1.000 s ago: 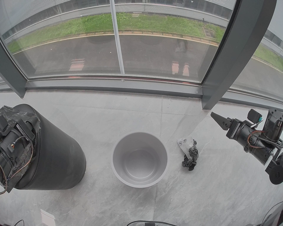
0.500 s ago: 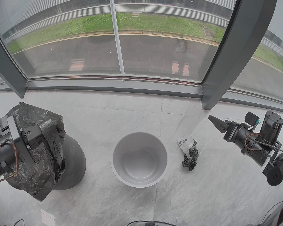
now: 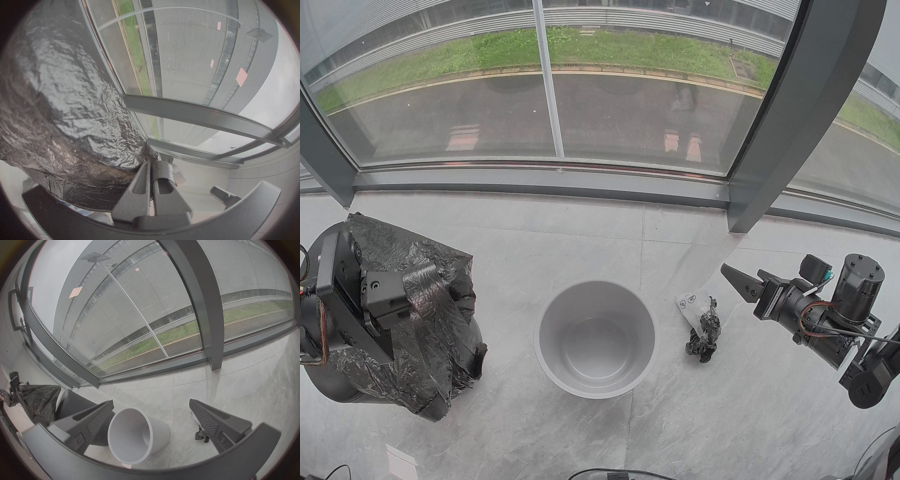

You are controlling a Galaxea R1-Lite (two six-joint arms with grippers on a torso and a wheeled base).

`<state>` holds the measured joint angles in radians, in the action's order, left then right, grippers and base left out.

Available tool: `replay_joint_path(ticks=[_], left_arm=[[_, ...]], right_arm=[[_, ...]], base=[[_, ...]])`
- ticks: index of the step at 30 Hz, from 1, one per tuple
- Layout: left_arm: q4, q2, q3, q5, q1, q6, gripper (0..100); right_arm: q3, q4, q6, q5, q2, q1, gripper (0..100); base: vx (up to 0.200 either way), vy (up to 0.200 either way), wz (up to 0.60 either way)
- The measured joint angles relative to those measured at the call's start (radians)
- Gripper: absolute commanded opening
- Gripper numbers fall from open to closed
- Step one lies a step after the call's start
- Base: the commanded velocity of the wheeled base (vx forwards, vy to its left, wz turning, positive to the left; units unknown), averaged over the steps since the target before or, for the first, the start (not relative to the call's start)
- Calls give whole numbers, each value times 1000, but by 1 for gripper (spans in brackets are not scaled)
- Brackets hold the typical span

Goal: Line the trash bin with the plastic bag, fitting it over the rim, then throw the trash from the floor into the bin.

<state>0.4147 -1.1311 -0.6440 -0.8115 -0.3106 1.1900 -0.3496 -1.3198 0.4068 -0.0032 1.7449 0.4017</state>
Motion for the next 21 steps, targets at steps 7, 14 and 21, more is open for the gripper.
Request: replay_joint_path(ticks=[7, 14, 21], left_arm=[[11, -55, -74, -127, -6, 52, 0], [17, -116, -145, -144, -41, 58, 0], [17, -107, -176, -146, -94, 60, 0]], right_arm=[[20, -93, -1, -4, 99, 23, 100], [63, -181, -5, -5, 162, 76, 100], [97, -203, -9, -31, 180, 141, 100]], base=[[0, 0, 0], [0, 0, 0], [0, 0, 0]])
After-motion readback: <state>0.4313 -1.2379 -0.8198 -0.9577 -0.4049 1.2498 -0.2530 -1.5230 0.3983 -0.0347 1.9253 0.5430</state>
